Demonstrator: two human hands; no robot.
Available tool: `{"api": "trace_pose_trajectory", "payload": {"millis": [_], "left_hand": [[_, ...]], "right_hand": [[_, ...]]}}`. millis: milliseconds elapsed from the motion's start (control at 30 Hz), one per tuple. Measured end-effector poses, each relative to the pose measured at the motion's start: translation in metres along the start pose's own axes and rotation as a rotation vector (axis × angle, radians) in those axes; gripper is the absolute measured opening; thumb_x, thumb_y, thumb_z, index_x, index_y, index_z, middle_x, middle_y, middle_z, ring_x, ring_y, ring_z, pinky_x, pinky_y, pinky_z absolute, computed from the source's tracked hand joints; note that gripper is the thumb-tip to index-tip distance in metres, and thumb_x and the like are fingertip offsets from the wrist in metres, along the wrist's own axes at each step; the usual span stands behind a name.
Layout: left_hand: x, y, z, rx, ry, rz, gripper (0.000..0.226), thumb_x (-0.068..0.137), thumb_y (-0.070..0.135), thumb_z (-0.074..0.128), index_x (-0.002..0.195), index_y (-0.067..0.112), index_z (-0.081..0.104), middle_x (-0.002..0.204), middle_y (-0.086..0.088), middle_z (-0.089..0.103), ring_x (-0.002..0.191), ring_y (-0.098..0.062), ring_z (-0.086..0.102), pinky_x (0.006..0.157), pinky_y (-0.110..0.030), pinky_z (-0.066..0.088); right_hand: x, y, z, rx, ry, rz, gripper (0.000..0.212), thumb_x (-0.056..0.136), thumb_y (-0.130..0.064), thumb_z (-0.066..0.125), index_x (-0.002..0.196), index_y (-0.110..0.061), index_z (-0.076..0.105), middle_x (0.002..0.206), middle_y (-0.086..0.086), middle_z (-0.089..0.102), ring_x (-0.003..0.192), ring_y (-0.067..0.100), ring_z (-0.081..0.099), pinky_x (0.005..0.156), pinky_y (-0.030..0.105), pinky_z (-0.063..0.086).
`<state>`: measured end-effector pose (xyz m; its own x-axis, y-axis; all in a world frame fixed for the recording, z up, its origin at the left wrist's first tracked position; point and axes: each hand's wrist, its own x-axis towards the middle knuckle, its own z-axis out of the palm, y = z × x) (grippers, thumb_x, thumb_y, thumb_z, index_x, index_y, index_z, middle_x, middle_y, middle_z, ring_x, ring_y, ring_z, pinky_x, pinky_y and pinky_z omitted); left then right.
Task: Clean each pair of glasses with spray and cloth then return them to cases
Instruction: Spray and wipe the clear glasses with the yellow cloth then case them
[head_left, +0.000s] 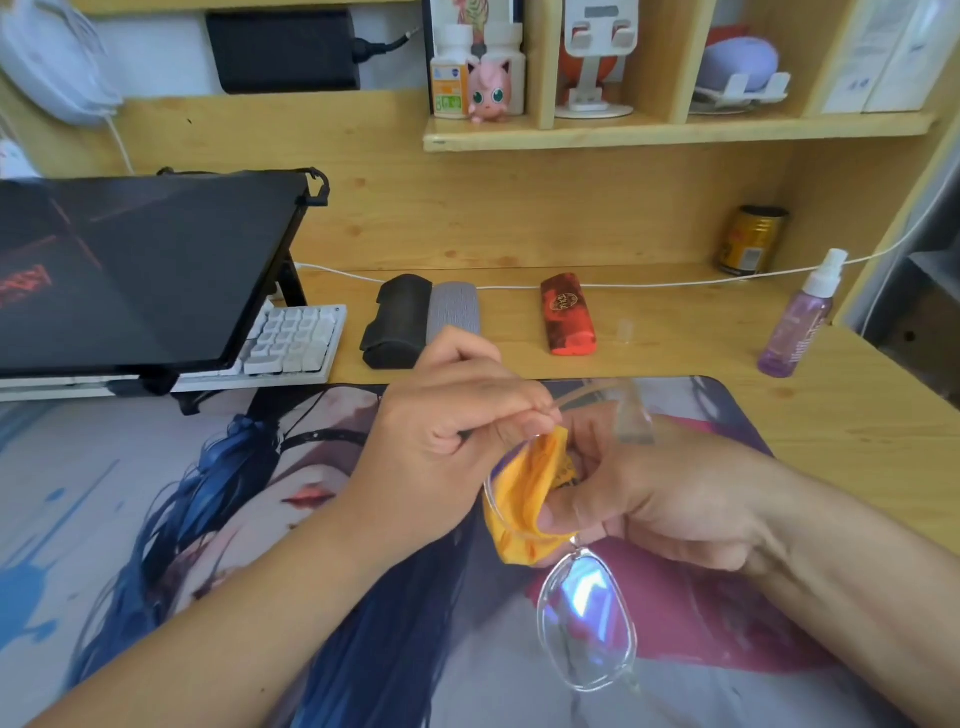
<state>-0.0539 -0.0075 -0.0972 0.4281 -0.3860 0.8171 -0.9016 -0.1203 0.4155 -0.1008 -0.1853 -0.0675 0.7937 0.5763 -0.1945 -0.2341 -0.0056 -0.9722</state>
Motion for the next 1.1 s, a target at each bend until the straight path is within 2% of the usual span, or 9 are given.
{"api": "trace_pose_trajectory", "payload": {"millis": [100,233,400,500,567,733,833,967,1100], "left_hand": [[-0.001,-0.002,0.004,-0.017,0.015,-0.049,0.023,0.097,0.023,0.06,0.09,0.009,0.077,0.088,0.01,0.07,0.087,-0.019,0.051,0.082,-0.027,0.043],[-0.001,-0.005,0.007,-0.018,0.055,-0.156,0.017,0.096,0.019,0.063,0.094,0.009,0.077,0.084,0.014,0.063,0.083,-0.009,0.051,0.078,-0.022,0.043],[0.003,0.0,0.015,-0.029,0.064,-0.194,0.013,0.094,0.02,0.063,0.099,0.021,0.075,0.076,0.009,0.058,0.077,-0.011,0.051,0.074,-0.018,0.04],[0.003,0.001,0.014,-0.03,0.062,-0.2,0.011,0.096,0.019,0.064,0.098,0.023,0.075,0.075,0.007,0.059,0.076,-0.013,0.051,0.073,-0.021,0.041],[0.002,0.001,0.011,-0.024,0.058,-0.205,0.011,0.097,0.017,0.065,0.096,0.02,0.076,0.074,0.005,0.059,0.075,-0.015,0.05,0.071,-0.024,0.042],[0.003,-0.002,-0.002,0.04,0.123,-0.146,0.022,0.098,0.02,0.059,0.087,0.011,0.076,0.078,-0.002,0.067,0.08,-0.022,0.056,0.075,-0.037,0.047],[0.003,-0.003,-0.009,0.06,0.143,-0.114,0.022,0.097,0.02,0.059,0.086,0.011,0.075,0.077,-0.002,0.069,0.082,-0.027,0.058,0.076,-0.042,0.048],[0.003,-0.001,-0.002,0.025,0.055,-0.075,0.015,0.096,0.021,0.059,0.09,0.016,0.072,0.082,0.003,0.071,0.083,-0.021,0.058,0.081,-0.028,0.045],[0.003,-0.003,0.005,-0.048,0.02,-0.09,0.013,0.097,0.023,0.059,0.094,0.017,0.07,0.089,0.01,0.068,0.081,-0.013,0.057,0.086,-0.019,0.04]], "right_hand": [[0.001,0.001,0.005,-0.013,0.101,-0.036,0.026,0.072,0.015,0.072,0.076,-0.011,0.068,0.066,0.002,0.065,0.059,0.012,0.065,0.057,0.021,0.052],[0.008,0.006,0.011,0.015,0.247,-0.108,0.03,0.074,0.016,0.073,0.092,-0.007,0.068,0.075,0.006,0.064,0.069,0.016,0.065,0.062,0.025,0.053],[0.011,0.006,0.008,0.224,0.375,-0.148,0.056,0.062,0.007,0.075,0.116,-0.003,0.064,0.084,0.011,0.067,0.072,0.022,0.068,0.063,0.032,0.055],[0.01,0.005,0.006,0.275,0.426,-0.163,0.056,0.058,0.01,0.079,0.11,-0.006,0.067,0.084,0.012,0.068,0.071,0.023,0.068,0.061,0.032,0.055],[0.01,0.004,0.006,0.282,0.446,-0.172,0.046,0.064,0.005,0.077,0.107,-0.008,0.066,0.082,0.01,0.068,0.07,0.023,0.068,0.061,0.033,0.055],[0.008,0.001,0.003,0.231,0.421,-0.154,0.043,0.08,0.008,0.07,0.12,-0.004,0.063,0.086,0.011,0.069,0.074,0.024,0.067,0.073,0.039,0.053],[0.0,-0.005,0.001,0.095,0.271,-0.075,0.043,0.079,0.013,0.068,0.117,-0.007,0.065,0.079,0.005,0.067,0.073,0.018,0.068,0.066,0.03,0.055],[-0.003,-0.009,-0.006,-0.133,0.137,0.018,0.051,0.08,0.013,0.071,0.122,-0.016,0.066,0.073,0.001,0.062,0.07,0.014,0.062,0.068,0.026,0.051],[0.002,-0.005,0.004,-0.228,0.197,-0.06,0.047,0.072,0.012,0.077,0.105,-0.021,0.069,0.07,0.002,0.055,0.064,0.014,0.053,0.061,0.026,0.047]]}}
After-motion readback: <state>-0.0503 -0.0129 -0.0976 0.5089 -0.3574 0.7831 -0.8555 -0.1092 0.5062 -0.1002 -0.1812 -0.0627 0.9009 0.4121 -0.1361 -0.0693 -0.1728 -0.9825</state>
